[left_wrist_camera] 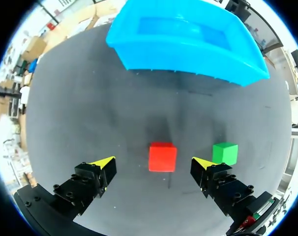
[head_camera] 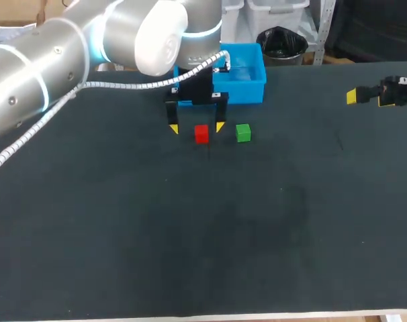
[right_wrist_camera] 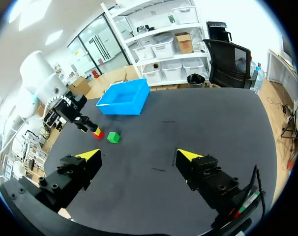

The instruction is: Use the left arm to pick the red cube and place it into the blue plastic box first, then use the right arm to grasp the green cube and put it into the same blue plastic box after the first action is fully finished.

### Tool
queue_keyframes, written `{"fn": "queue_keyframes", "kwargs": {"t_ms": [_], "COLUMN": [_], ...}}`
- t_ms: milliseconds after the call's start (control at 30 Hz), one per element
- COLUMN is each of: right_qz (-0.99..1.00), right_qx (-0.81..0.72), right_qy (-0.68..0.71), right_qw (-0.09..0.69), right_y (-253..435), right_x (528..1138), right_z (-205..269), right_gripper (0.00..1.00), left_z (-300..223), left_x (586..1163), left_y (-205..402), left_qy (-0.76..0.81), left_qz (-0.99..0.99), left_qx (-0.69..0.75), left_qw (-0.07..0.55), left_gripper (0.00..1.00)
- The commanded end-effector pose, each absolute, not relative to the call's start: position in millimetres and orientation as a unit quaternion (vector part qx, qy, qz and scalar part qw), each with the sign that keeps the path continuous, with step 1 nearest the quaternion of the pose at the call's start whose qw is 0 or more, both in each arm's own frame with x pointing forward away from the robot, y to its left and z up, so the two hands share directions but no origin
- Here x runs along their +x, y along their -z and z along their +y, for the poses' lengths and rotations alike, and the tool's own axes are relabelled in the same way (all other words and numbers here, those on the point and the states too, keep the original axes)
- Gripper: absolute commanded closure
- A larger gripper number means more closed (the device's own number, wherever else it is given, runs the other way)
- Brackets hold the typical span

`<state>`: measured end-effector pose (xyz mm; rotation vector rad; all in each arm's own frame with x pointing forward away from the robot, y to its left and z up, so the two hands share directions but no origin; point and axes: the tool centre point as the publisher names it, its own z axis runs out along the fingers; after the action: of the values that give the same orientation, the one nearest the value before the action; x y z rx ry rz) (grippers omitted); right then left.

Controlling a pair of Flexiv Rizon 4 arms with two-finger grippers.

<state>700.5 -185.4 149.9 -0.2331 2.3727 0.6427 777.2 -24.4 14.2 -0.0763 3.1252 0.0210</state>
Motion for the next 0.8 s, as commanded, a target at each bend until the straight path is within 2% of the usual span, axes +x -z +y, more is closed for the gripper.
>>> {"fn": "queue_keyframes", "kwargs": {"t_ms": [33,800], "right_qz": [0.907,0.907], "right_qx": [-0.089,-0.089], "right_qy": [-0.245,-0.245], "right_qw": [0.330,0.330], "right_y": [-149.9,-149.9], "right_x": [700.3,700.3], "right_z": [-185.5,-185.5], "right_gripper": [0.00,0.00], "left_z": [-24.3,-28.6], "left_x": [777.0,789.4], "left_y": [-6.4,17.7], "left_qy": [-0.003,-0.009], "left_qz": [1.000,1.000], "left_qx": [-0.019,-0.022], "left_qw": [0.009,0.003], "left_gripper": [0.00,0.00]}}
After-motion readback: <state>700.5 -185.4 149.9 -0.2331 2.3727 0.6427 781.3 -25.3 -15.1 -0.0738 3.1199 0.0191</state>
